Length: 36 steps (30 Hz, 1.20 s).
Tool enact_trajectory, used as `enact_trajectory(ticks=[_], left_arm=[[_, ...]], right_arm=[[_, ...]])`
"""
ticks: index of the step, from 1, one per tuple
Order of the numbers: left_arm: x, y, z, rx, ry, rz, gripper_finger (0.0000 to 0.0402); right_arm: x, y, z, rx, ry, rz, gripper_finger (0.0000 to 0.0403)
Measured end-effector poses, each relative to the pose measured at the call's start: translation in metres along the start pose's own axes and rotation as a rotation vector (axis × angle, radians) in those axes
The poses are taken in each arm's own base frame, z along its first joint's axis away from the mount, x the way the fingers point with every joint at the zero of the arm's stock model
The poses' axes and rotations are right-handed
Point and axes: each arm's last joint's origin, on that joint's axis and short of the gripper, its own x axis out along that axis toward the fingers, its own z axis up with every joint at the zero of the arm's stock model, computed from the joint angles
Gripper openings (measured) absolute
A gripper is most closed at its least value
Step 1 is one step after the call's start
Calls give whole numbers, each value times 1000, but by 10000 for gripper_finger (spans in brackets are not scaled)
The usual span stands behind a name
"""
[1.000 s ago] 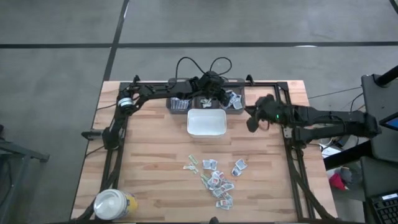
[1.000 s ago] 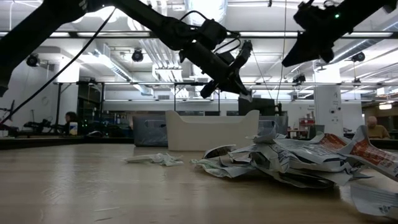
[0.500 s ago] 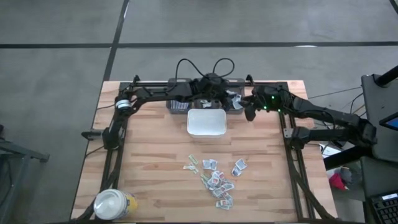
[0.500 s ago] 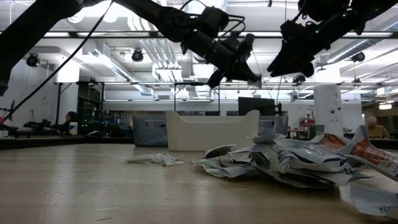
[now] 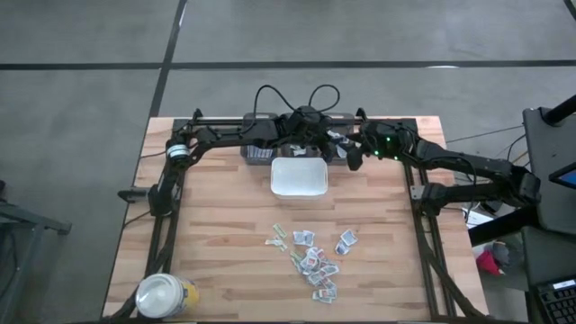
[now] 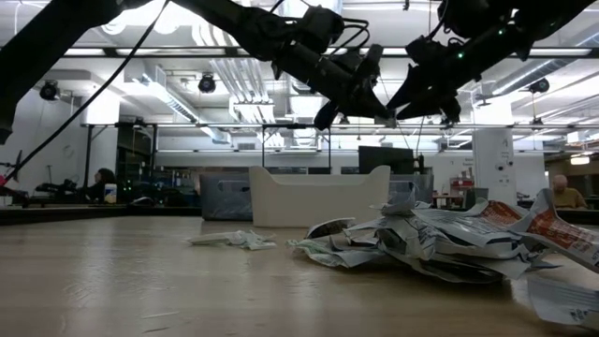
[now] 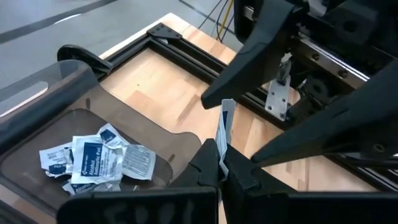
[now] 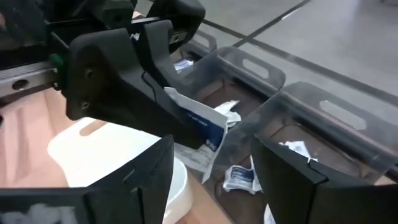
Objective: Pick & Place First Aid Supplies
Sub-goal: Put the white alcohol pad into the right black bin
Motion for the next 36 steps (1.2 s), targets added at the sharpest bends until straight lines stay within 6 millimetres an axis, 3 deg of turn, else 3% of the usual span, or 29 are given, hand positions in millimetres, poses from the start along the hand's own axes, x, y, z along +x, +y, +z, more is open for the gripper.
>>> enact_trajectory(ticks=[12, 23, 32, 36], left_arm=[[0, -2, 0, -27, 4, -33, 0], [0, -3, 1, -28, 0, -47, 0], [0, -3, 1, -34, 2, -50, 2], [0, -3, 1, 7, 1, -53, 24]], right_arm=[[1, -1, 1, -42, -22, -41, 167], [3, -1, 0, -69, -13, -44, 18], [3, -1, 0, -69, -14, -51, 8], [3, -2, 0, -69, -18, -75, 8]])
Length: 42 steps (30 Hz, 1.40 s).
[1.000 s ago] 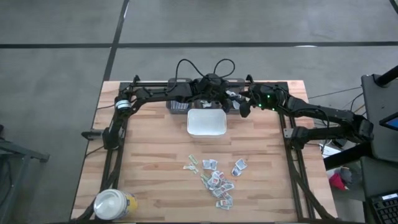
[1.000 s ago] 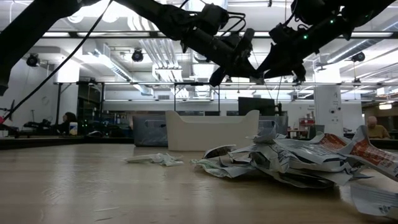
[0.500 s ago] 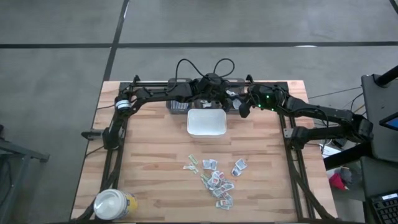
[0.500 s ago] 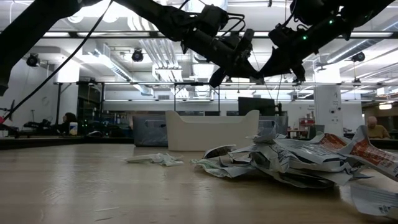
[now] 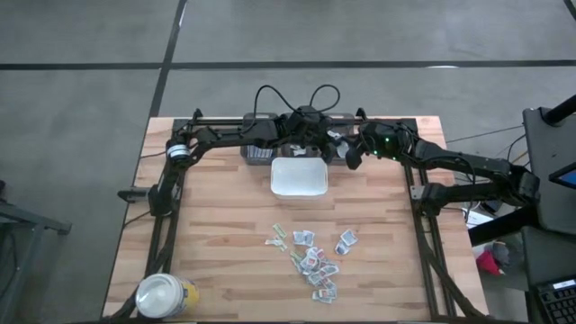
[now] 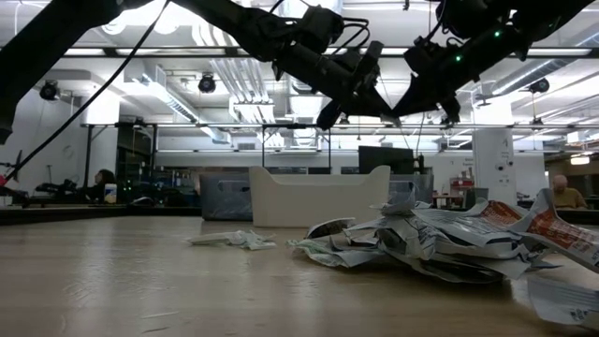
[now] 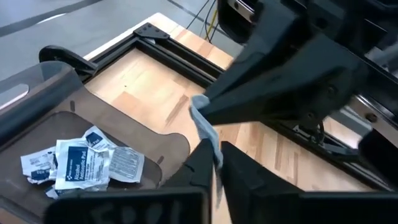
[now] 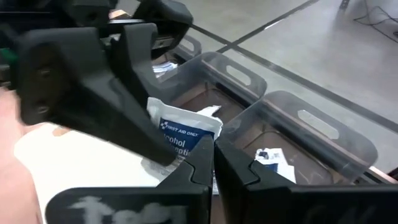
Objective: Pick & Place First Aid Supplies
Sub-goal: Put the white alcohol pad into the right black bin
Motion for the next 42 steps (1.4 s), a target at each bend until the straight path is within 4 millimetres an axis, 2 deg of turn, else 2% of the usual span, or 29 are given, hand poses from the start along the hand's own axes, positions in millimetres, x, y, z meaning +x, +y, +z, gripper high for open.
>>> enact_trajectory(ticks=[5, 9, 13, 17, 22, 29, 35, 42], left_arm=[[-1, 7, 2, 41, -1, 20, 83], [-8, 28, 4, 34, 46, 105, 123], [-24, 46, 5, -35, 149, 178, 136], [-41, 53, 1, -84, 258, 234, 136], [-56, 45, -2, -18, 285, 232, 136], [-73, 24, -16, 22, 269, 191, 136], [-99, 8, -37, 29, 171, 157, 136], [-137, -5, -64, -15, 9, 69, 135]], right_arm=[[0, -1, 0, 4, -3, -36, 8], [0, -4, -2, 25, 8, -118, 8], [2, -8, -5, 67, 31, -150, 8], [13, -13, -11, 115, 91, -135, 8], [38, -20, -18, 150, 217, -128, 8], [76, -22, -3, 48, 321, -138, 8], [105, -29, -1, -58, 542, -153, 8], [129, -36, 7, -162, 681, -145, 8]])
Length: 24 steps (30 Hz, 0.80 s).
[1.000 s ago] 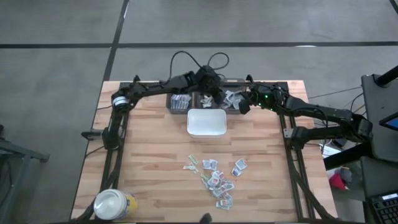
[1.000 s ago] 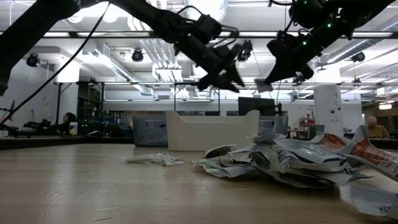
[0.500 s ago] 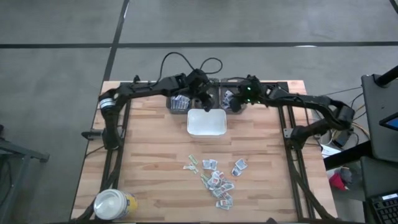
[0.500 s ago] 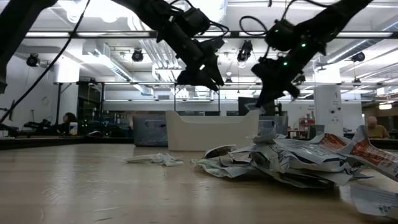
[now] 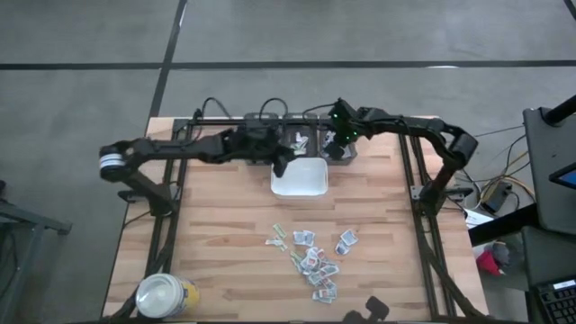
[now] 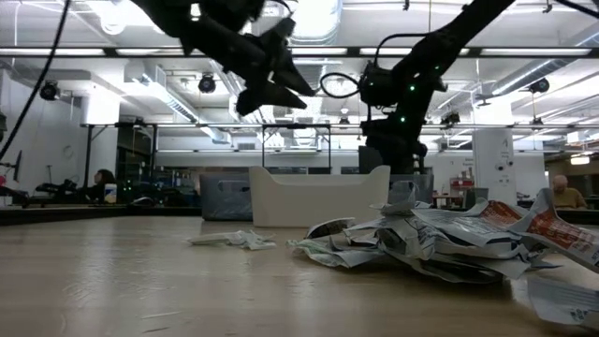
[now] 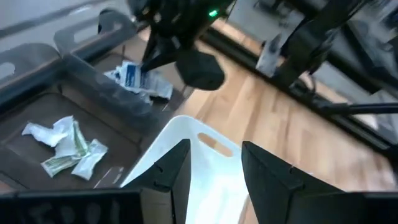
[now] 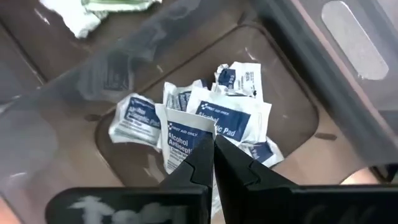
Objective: Pick & Place First Aid Supplies
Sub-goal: Put the white alcohol pad into the right black bin
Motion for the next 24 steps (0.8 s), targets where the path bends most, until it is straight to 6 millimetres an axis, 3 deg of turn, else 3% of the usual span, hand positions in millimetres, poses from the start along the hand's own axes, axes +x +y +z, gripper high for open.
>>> enact_trajectory(ticks=[9, 16, 20, 24], left_arm=[[-34, -9, -24, 13, -88, -82, 135], [-41, -8, -38, 7, -75, -93, 135], [-40, -12, -48, -47, -52, -106, 135], [-40, -24, -56, -60, -30, -126, 135]], right_arm=[[8, -1, 19, -82, 25, 1, 13], [5, -4, 21, -92, 77, 2, 75], [-7, -5, 19, -94, 119, 4, 110], [-32, 3, 16, -66, 115, 12, 117]])
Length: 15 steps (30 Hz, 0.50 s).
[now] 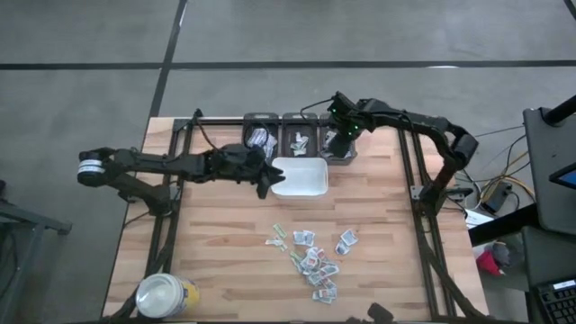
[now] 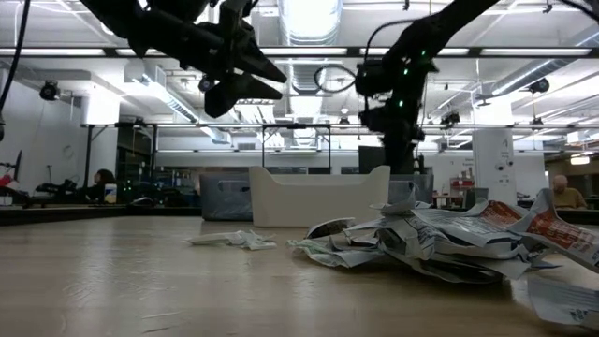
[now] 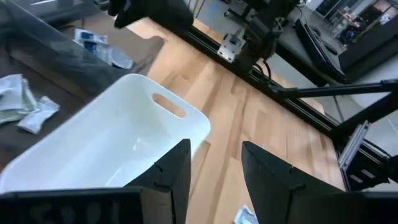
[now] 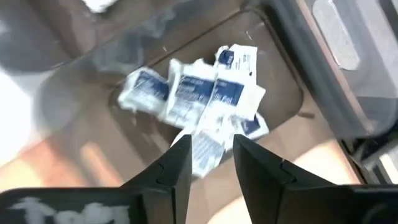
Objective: Pick & Place First Aid Supplies
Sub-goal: Put the white alcohol pad into the right black bin
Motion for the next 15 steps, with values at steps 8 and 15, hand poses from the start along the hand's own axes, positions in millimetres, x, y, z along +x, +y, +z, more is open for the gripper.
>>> enact_trajectory(ticks=[8, 15], left_arm=[[-1, -30, -17, 52, -15, 22, 135], [-3, -51, -31, 102, 20, -44, 135]], right_arm=[[-75, 48, -35, -68, -92, 69, 90], [-126, 98, -86, -74, -217, 209, 61]])
